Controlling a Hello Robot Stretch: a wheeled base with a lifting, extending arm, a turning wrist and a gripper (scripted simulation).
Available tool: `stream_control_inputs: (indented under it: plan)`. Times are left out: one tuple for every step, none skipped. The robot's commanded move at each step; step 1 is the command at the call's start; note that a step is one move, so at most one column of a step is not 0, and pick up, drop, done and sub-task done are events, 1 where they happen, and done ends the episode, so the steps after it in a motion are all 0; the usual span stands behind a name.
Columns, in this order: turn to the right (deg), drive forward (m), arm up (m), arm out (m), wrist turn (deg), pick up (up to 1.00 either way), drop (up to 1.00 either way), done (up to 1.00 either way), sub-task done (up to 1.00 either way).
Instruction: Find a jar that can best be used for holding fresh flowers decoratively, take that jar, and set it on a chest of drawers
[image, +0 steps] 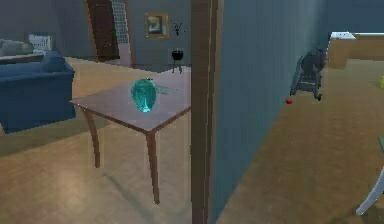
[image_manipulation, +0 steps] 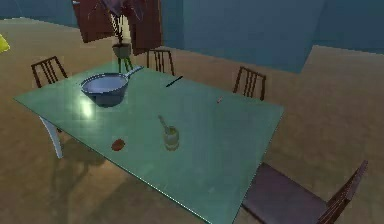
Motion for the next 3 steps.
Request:
stream_control_inputs:
  plan:
    - [-27.0,0.0,0.0,0.0,0.0,0.0,0.0,0.0,0.0]
    - [-3.0,0.0,0.0,0.0,0.0,0.0,0.0,0.0,0.0]
    - [0.0,0.3,0.0,0.0,0.0,0.0,0.0,0.0,0.0]
